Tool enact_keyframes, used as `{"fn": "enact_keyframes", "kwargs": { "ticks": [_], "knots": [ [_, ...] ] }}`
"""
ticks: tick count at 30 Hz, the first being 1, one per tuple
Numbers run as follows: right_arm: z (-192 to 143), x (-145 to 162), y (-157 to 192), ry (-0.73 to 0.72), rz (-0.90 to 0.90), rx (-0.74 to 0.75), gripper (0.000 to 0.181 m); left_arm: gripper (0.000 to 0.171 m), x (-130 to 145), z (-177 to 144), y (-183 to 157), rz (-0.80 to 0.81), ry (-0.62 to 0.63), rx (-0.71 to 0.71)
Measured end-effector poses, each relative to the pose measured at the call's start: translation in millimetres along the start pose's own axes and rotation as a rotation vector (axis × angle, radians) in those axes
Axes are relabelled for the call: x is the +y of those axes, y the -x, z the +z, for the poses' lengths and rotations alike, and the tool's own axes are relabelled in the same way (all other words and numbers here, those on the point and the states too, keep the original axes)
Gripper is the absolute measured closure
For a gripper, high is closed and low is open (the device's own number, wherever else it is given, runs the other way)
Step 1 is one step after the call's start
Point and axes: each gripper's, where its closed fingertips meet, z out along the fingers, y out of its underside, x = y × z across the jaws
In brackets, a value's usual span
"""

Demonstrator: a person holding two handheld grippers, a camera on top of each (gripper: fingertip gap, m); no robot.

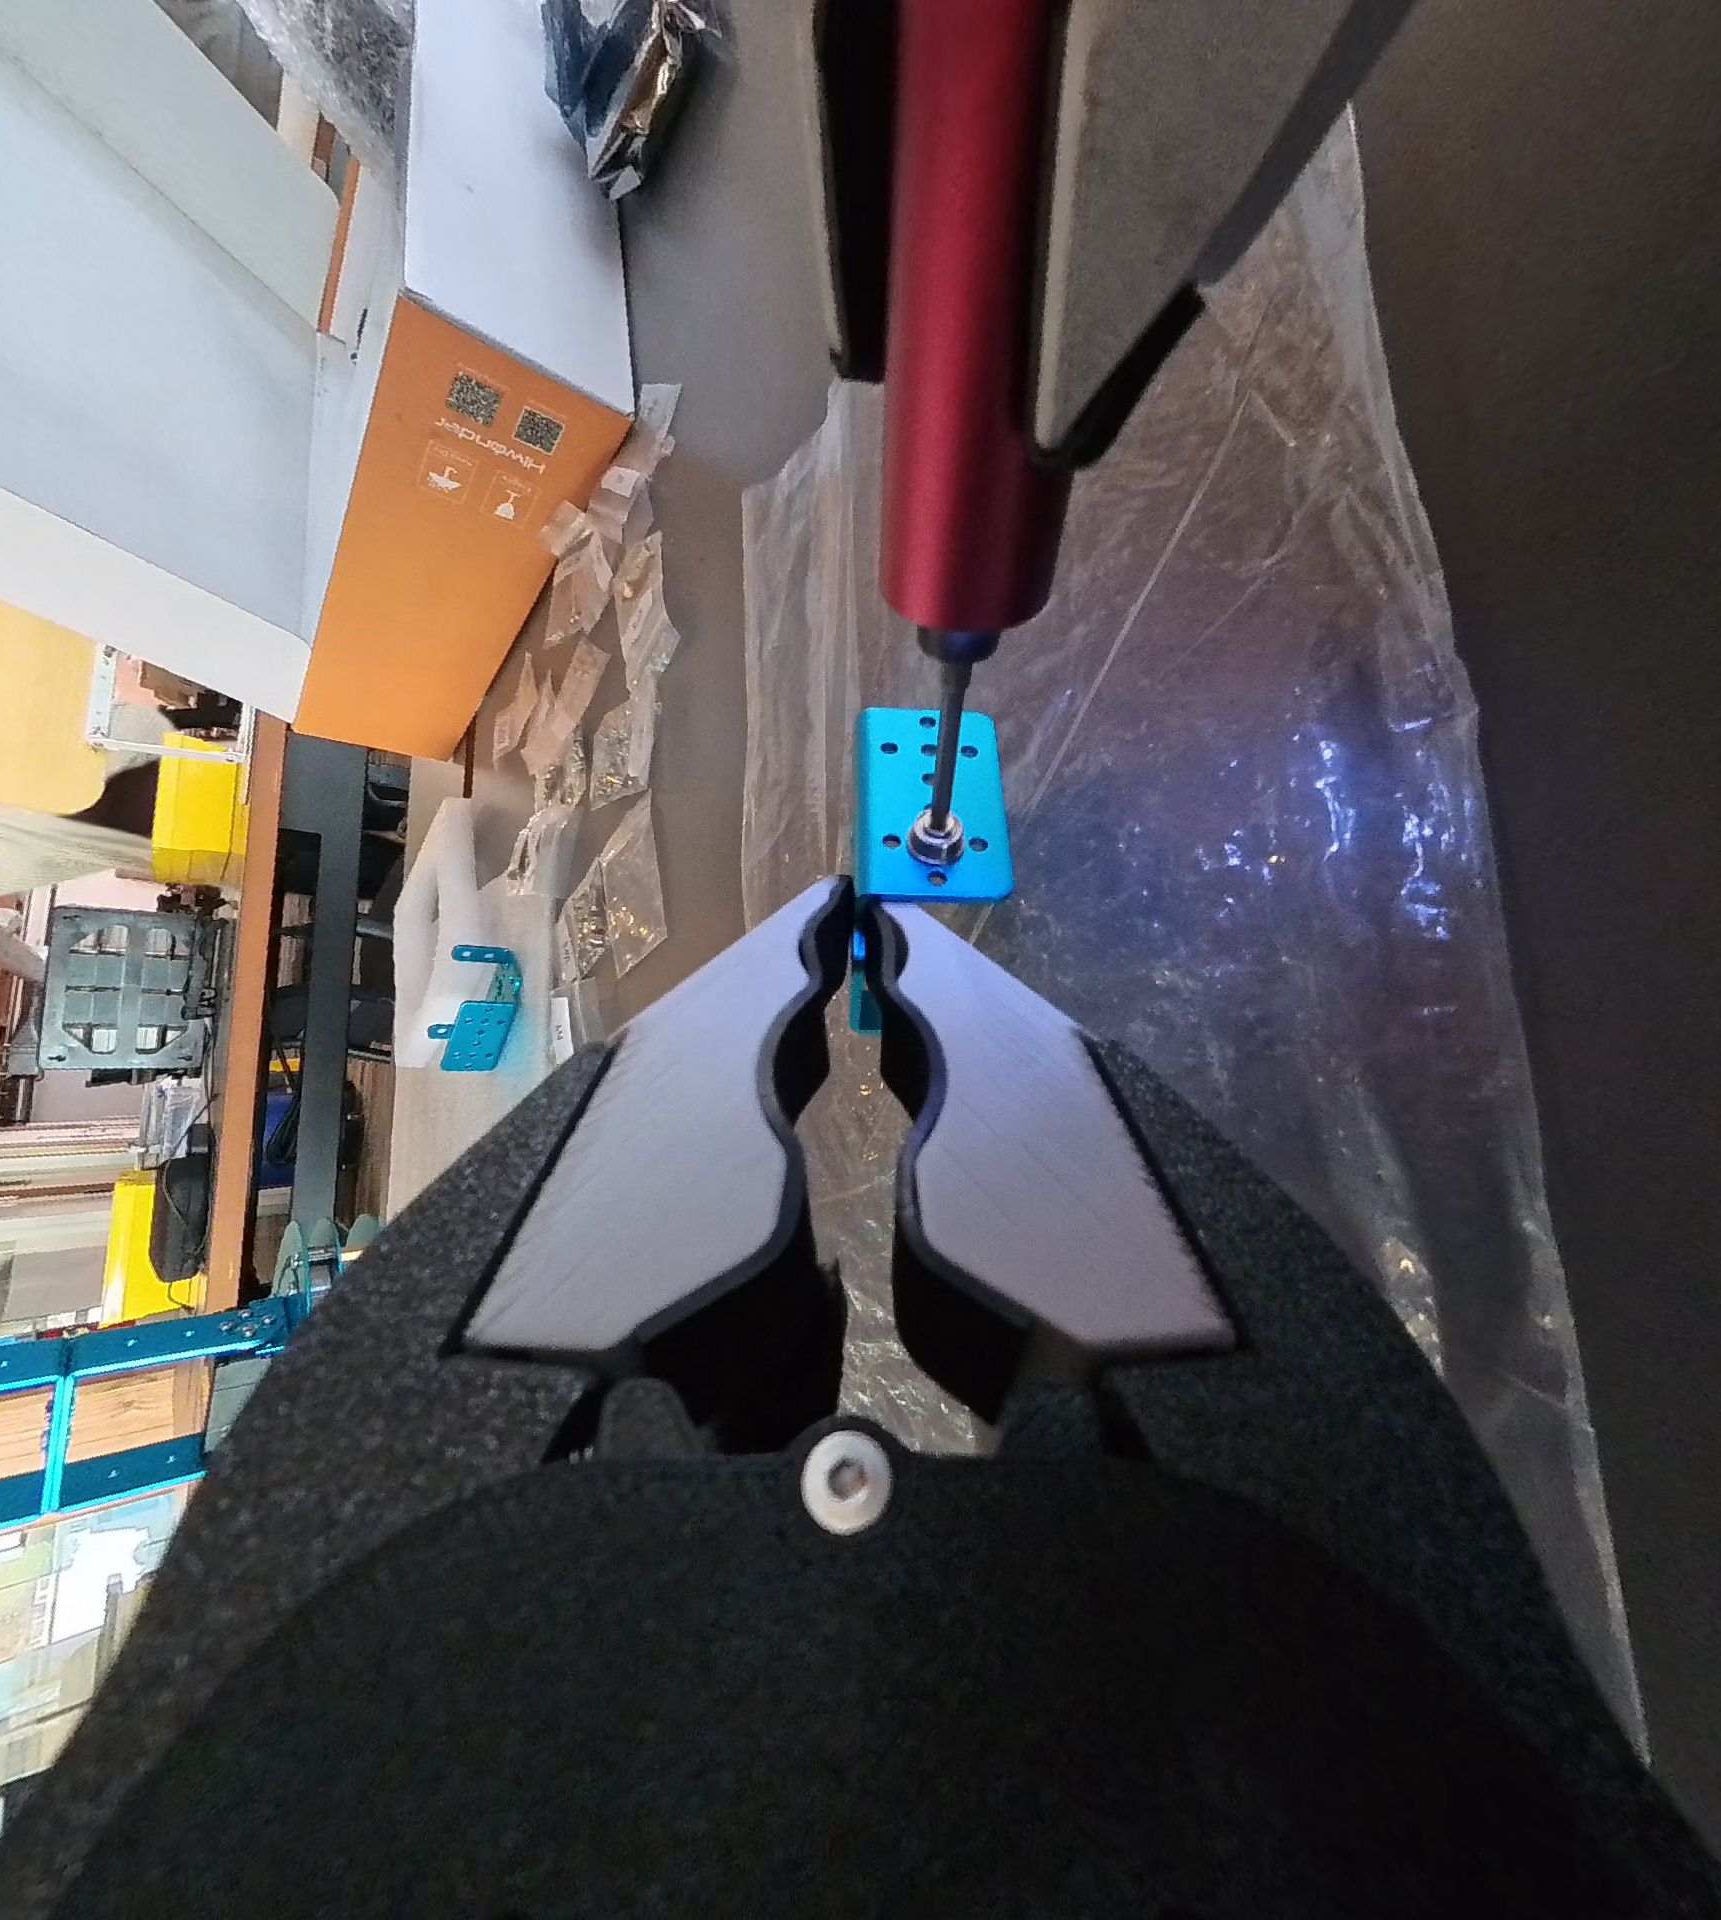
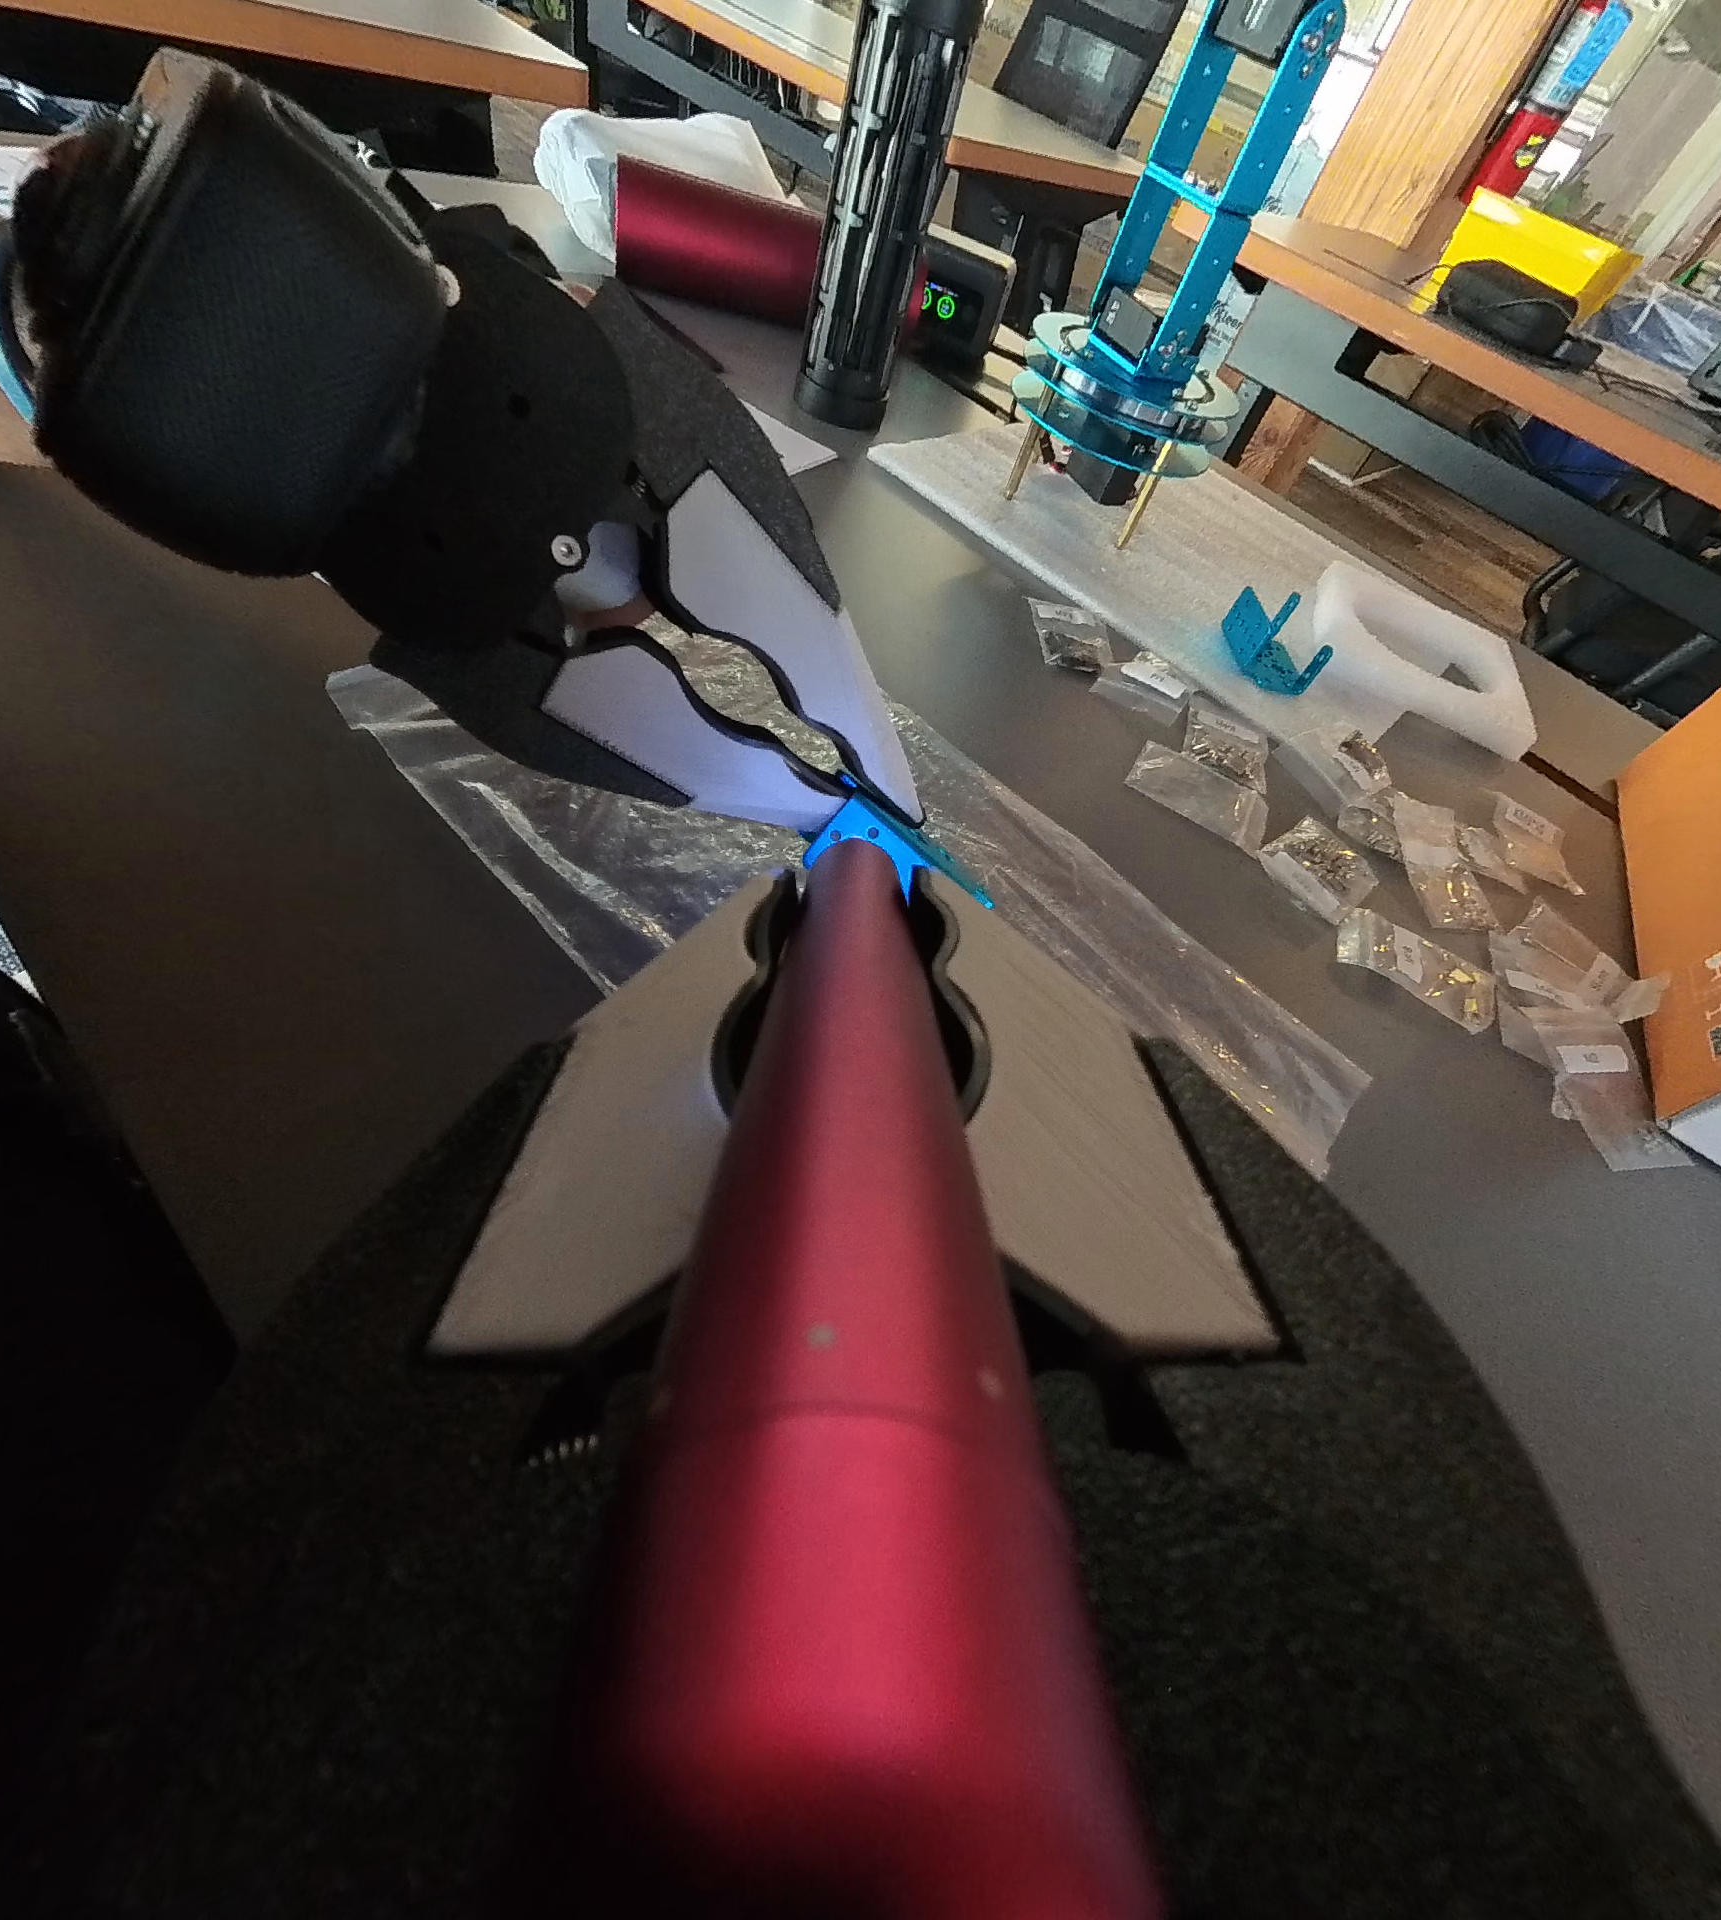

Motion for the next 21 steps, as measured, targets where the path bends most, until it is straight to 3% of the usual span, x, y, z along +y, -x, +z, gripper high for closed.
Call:
{"fn": "enact_keyframes", "kwargs": {
  "ticks": [21],
  "knots": [
    [-1.1, -5.1, -3.2, -0.005, 0.037, 0.014, 0.161, 0.171, -1.4, -2.8, 4.5, -0.044, -0.017, 0.000]
  ]
}}
